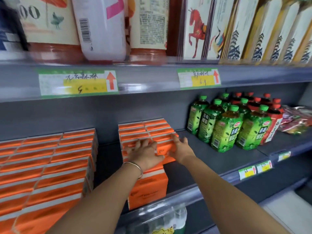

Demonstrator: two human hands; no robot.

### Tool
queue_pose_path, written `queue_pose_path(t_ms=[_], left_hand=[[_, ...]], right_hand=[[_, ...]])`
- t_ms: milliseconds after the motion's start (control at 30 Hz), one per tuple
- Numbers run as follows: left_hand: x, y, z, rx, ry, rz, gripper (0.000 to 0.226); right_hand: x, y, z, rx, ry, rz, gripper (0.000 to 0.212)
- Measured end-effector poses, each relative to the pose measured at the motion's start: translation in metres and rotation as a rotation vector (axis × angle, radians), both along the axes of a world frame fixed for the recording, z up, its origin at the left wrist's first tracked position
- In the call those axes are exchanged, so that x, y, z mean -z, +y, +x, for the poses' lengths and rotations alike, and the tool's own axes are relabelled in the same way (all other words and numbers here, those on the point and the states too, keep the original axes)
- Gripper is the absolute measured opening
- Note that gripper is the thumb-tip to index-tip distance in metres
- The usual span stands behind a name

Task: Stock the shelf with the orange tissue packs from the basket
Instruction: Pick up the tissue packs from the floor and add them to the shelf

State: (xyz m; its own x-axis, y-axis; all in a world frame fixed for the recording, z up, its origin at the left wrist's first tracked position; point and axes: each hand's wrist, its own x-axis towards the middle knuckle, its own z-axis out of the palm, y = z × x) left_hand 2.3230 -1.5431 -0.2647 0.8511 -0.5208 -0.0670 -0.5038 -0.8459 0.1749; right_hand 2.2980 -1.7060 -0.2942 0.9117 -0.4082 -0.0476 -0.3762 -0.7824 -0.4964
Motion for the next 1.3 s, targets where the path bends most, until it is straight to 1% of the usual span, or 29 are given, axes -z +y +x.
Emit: queue_pose_path(t_ms=[133, 267, 467, 533, 633, 700, 800, 867, 933, 1100, 1200, 1300], left_hand=[[0.007, -0.002, 0.005, -0.058, 0.021, 0.01, 0.073], [0.006, -0.002, 0.007, -0.07, 0.038, 0.008, 0.076], [0.006, 0.003, 0.008, -0.064, 0.036, 0.014, 0.076], [0.004, 0.003, 0.007, -0.053, 0.023, 0.006, 0.073], [-0.001, -0.001, -0.004, -0.03, -0.051, -0.043, 0.063], [-0.005, -0.007, -0.018, 0.017, -0.135, -0.072, 0.055], [-0.011, -0.021, -0.048, 0.164, -0.298, -0.09, 0.04], [-0.011, -0.034, -0.075, 0.259, -0.356, -0.13, 0.032], [-0.008, -0.045, -0.104, 0.338, -0.377, -0.14, 0.026], [0.015, -0.07, -0.162, 0.463, -0.422, -0.009, 0.021], [0.027, -0.085, -0.183, 0.527, -0.429, 0.036, 0.021], [0.044, -0.098, -0.194, 0.58, -0.391, 0.059, 0.016]], right_hand=[[0.0, 0.007, 0.007, 0.019, -0.006, -0.019, 0.077], [-0.001, 0.013, 0.01, 0.02, -0.05, -0.031, 0.076], [-0.001, 0.013, 0.007, -0.007, 0.007, -0.048, 0.083], [-0.002, 0.013, -0.001, -0.011, 0.039, -0.105, 0.081], [-0.01, 0.012, -0.021, -0.032, 0.029, -0.239, 0.072], [-0.016, 0.01, -0.041, -0.041, 0.01, -0.321, 0.063], [-0.021, 0.002, -0.081, -0.046, -0.026, -0.455, 0.05], [-0.022, -0.006, -0.114, -0.055, -0.035, -0.542, 0.044], [-0.019, -0.016, -0.15, -0.056, -0.038, -0.591, 0.038], [0.005, -0.044, -0.224, -0.049, 0.001, -0.613, 0.035], [0.019, -0.058, -0.249, -0.032, 0.037, -0.598, 0.035], [0.036, -0.069, -0.262, 0.004, 0.058, -0.556, 0.036]])
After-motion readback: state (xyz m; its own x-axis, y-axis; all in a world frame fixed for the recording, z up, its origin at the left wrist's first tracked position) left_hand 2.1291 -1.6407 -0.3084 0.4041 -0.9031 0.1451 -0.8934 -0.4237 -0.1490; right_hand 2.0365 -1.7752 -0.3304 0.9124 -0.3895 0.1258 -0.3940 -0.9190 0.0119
